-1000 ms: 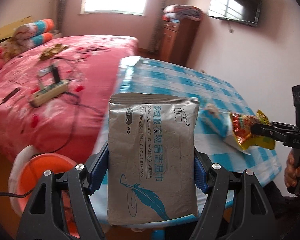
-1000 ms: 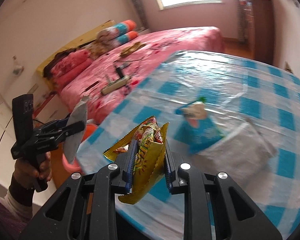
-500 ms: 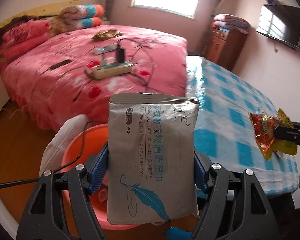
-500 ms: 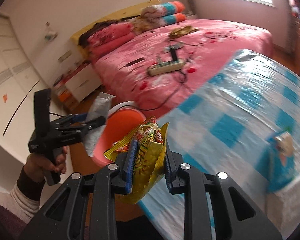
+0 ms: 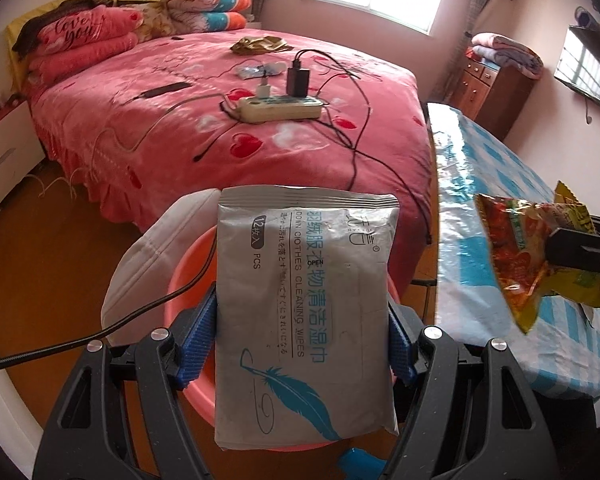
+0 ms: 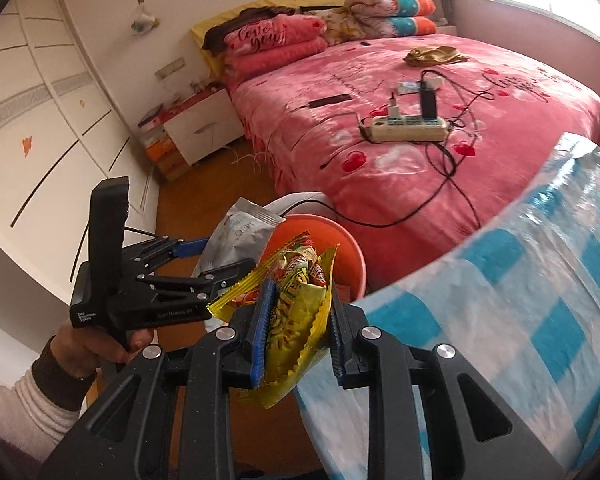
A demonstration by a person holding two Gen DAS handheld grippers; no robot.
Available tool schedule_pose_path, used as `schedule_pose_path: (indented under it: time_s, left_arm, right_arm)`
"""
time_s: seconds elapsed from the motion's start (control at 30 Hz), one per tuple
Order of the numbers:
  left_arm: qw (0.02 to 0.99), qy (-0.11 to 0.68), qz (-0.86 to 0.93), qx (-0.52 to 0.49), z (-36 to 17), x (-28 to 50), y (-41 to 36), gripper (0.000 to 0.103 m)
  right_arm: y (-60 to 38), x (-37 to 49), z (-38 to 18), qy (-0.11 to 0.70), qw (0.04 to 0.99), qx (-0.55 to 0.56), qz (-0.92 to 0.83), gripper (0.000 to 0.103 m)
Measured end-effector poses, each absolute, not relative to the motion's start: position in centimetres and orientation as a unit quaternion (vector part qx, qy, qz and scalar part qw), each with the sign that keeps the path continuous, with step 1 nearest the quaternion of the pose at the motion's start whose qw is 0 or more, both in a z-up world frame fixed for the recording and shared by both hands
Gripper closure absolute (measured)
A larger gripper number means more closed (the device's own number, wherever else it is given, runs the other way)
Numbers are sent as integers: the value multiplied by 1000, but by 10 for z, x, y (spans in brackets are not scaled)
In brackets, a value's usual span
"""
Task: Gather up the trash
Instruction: 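Carry the wipes pack and yellow snack bag in both grippers toward the orange bucket, then open both grippers over the orange bucket to drop the items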
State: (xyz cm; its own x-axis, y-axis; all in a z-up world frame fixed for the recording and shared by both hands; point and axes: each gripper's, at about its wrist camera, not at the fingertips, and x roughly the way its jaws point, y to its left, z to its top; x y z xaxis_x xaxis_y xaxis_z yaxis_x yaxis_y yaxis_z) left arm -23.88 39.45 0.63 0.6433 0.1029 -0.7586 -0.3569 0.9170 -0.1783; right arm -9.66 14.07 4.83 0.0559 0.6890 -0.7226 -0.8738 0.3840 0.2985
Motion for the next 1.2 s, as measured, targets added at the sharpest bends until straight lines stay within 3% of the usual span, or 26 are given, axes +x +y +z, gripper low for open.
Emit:
schedule_pose_path:
  time_s: [0.17,0.23,0.3,0.43,0.6,1.2]
  left_arm:
    - [887,405,149,-165,-3,-240,403,27]
    - [882,412,163,-164,-7,-238,407,22]
    - [878,415,180,-156,-10,-238,410,21]
    - [877,410,195,-158,-12,-241,416,19]
    - [884,393,192,-164,-9,-240,414,16]
    - [931,320,123,-127,30,-225,351,15]
  right_arm:
    - [167,-96,39,426,712,-113,546,71]
    - [173,-91,32,433,713,-102,542,51]
    - [172,-83,28,444,718,-83,529,37]
    - [156,-69,25,456,733,-55,502,21]
    - [129,-62,33,443,762,-35,471,14]
    - [32,-68,37,371,819,19,437,7]
